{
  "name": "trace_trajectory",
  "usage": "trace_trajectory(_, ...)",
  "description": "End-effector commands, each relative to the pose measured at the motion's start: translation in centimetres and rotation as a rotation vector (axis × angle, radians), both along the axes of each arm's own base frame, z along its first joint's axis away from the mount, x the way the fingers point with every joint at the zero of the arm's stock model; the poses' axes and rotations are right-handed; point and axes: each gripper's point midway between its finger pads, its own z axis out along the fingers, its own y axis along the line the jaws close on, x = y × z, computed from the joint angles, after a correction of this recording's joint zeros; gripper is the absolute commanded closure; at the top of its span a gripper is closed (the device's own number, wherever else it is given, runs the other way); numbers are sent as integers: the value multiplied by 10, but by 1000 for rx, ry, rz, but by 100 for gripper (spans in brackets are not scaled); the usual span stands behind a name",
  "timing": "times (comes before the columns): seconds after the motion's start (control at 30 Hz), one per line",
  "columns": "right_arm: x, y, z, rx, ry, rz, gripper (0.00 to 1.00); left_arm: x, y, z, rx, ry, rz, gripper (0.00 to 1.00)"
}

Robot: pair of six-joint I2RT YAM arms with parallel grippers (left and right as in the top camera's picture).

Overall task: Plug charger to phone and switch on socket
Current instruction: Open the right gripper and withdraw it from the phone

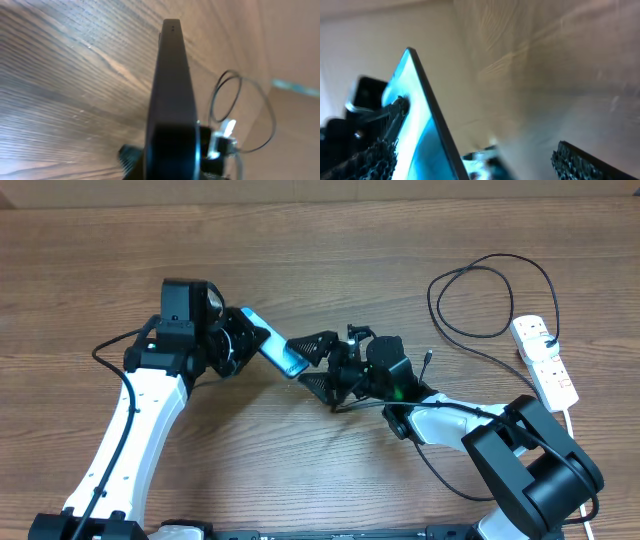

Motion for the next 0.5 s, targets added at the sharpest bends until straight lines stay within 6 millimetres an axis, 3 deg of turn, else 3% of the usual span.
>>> trace_trajectory(0.0, 12, -9, 5, -193, -426, 70, 0, -14, 2, -5, 64, -40, -173, 96)
trace_trajectory(0.17, 31, -41, -6, -297, -462, 42, 0, -32, 6, -15, 114, -17, -278, 96)
trace_trajectory(0.33, 48, -97, -15, -508, -421, -20, 0, -41, -14, -7, 57, -106, -460, 96)
trace_trajectory(0.47, 54, -149, -5, -758, -317, -94, 0, -43, -20, -16, 51, -97, -512, 96)
